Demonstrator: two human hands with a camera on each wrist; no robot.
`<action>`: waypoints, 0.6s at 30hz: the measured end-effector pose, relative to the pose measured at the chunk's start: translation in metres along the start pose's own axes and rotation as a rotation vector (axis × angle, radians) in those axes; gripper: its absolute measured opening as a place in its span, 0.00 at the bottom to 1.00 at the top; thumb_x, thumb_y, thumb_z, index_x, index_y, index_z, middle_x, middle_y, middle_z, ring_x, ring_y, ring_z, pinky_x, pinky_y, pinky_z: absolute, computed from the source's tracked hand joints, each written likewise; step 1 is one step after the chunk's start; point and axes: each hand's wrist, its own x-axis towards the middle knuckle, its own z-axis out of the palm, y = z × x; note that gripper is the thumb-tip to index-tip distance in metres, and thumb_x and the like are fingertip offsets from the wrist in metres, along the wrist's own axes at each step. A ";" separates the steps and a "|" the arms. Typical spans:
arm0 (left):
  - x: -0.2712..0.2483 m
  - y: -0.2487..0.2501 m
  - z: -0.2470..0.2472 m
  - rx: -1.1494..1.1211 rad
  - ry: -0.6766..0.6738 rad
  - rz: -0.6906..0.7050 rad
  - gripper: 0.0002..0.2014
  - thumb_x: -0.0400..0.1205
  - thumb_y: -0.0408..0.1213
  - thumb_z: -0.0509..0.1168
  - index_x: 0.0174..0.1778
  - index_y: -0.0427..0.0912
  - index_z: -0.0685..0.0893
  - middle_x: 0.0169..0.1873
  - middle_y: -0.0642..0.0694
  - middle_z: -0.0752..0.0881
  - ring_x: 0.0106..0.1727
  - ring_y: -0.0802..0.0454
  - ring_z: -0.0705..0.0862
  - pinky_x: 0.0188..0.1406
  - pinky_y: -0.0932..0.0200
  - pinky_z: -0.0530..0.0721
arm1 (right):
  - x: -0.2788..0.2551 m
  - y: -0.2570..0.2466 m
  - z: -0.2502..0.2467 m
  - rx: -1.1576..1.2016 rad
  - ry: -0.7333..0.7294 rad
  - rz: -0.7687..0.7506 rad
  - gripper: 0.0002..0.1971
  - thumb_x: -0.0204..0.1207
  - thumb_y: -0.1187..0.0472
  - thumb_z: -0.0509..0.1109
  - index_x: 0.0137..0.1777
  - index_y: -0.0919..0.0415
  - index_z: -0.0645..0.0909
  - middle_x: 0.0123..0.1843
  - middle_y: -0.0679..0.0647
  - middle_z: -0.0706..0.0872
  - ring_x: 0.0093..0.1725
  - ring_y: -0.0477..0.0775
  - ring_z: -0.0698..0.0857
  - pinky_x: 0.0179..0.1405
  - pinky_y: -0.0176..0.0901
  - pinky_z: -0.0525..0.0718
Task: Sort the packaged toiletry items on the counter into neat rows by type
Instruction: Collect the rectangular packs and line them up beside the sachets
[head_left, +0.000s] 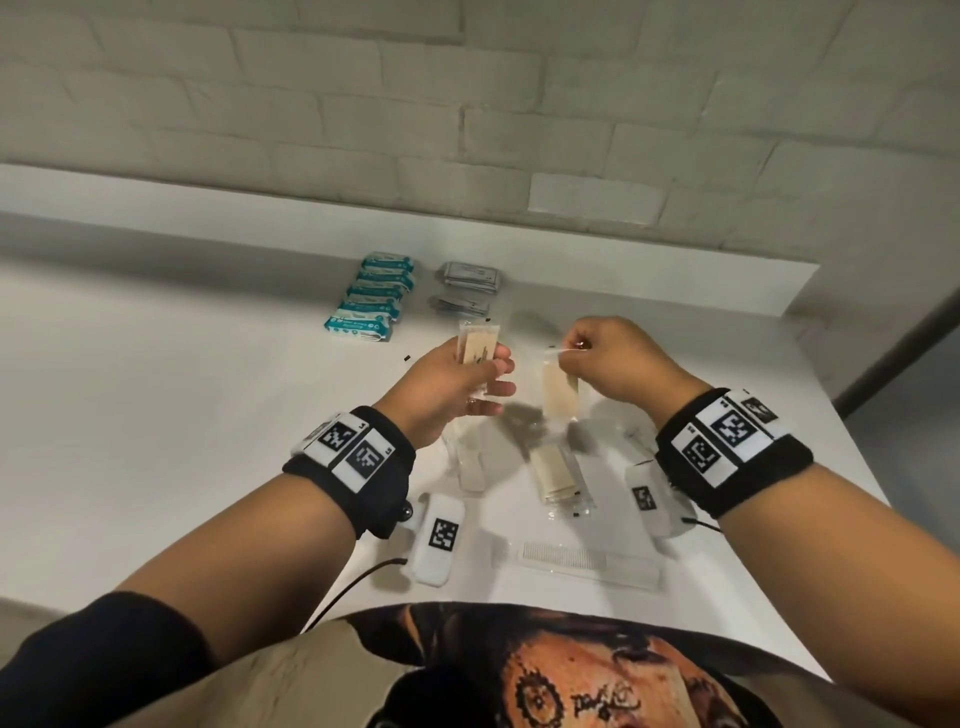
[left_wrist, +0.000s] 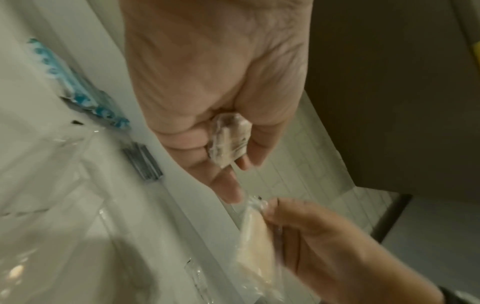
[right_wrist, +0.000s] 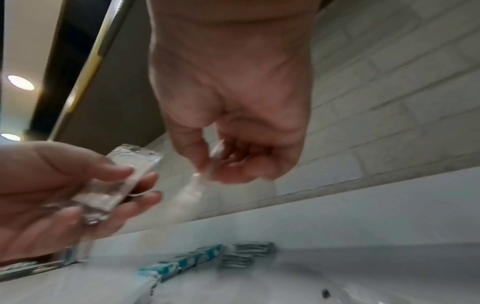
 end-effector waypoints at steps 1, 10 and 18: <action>-0.001 -0.001 -0.002 -0.066 -0.004 -0.025 0.13 0.85 0.39 0.63 0.62 0.37 0.79 0.53 0.39 0.84 0.47 0.46 0.88 0.39 0.58 0.88 | 0.001 0.006 0.000 0.036 -0.052 0.028 0.04 0.72 0.64 0.68 0.38 0.60 0.83 0.31 0.49 0.83 0.29 0.50 0.78 0.29 0.39 0.74; 0.002 -0.001 -0.011 -0.298 -0.080 -0.189 0.34 0.85 0.61 0.43 0.66 0.36 0.80 0.42 0.43 0.87 0.36 0.50 0.83 0.27 0.59 0.80 | -0.004 0.041 0.046 -0.264 -0.303 0.017 0.07 0.76 0.55 0.71 0.51 0.54 0.86 0.51 0.50 0.86 0.50 0.51 0.83 0.49 0.42 0.79; 0.003 -0.009 -0.002 0.045 0.010 -0.040 0.10 0.83 0.23 0.59 0.52 0.42 0.78 0.44 0.45 0.82 0.36 0.55 0.82 0.29 0.65 0.80 | -0.004 -0.006 0.013 0.525 -0.148 0.059 0.16 0.79 0.48 0.68 0.50 0.62 0.85 0.37 0.50 0.86 0.30 0.47 0.80 0.29 0.38 0.76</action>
